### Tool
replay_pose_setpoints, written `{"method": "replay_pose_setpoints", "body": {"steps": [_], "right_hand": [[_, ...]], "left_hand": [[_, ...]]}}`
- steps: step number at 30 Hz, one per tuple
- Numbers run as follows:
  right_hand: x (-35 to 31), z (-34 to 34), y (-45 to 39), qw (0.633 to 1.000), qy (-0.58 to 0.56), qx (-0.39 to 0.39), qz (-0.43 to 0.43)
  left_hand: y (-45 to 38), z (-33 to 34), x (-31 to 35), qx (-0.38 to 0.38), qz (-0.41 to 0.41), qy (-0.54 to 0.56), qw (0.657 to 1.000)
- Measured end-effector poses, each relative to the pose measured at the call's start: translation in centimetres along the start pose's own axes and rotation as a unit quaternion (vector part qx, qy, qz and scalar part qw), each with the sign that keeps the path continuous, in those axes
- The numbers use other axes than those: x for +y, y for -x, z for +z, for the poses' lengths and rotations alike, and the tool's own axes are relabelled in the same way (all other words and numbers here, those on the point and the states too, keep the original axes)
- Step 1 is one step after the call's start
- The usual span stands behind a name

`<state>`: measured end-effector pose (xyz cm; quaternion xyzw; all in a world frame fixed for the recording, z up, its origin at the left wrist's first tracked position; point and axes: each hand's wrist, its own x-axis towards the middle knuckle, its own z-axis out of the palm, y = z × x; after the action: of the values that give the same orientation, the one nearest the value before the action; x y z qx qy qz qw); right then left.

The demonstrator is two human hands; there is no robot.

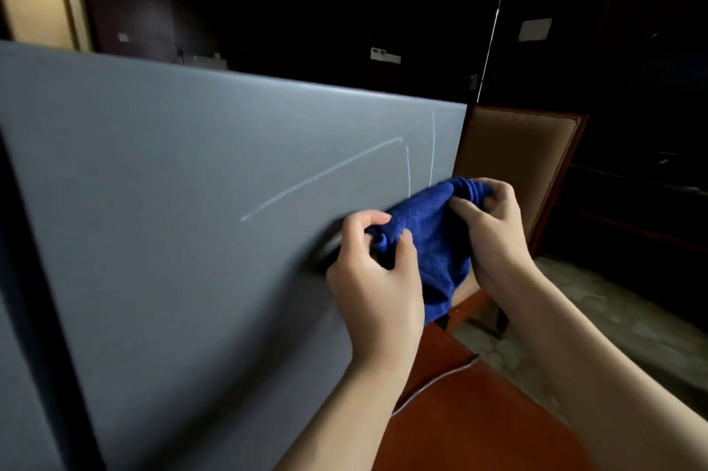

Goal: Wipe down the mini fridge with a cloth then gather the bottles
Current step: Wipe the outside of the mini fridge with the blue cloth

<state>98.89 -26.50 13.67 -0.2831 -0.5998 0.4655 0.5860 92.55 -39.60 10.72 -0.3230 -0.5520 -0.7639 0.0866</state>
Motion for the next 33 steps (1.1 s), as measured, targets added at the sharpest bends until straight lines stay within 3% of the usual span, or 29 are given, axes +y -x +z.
{"method": "replay_pose_setpoints", "body": {"steps": [6,11,15,24,33], "right_hand": [[-2.2,0.5,-0.8,0.999,0.003,-0.013,-0.032],[3.6,-0.1,4.8,0.997,0.034,-0.035,0.064],[3.9,-0.2,5.9,0.99,0.037,-0.041,0.128],[-7.1,1.6,-2.3,1.0,-0.013,-0.013,0.02],[-9.5,3.6,-1.4,0.999,-0.017,-0.023,-0.026]], "left_hand": [[-1.6,0.2,2.2,0.008,0.007,0.0,1.0],[2.7,-3.1,-1.5,-0.004,-0.05,-0.089,0.995],[3.5,-4.4,-1.8,-0.016,-0.088,-0.122,0.988],[-4.2,0.2,6.0,0.015,-0.002,-0.035,0.999],[-5.4,-1.7,7.7,0.039,0.008,-0.005,0.999]]}}
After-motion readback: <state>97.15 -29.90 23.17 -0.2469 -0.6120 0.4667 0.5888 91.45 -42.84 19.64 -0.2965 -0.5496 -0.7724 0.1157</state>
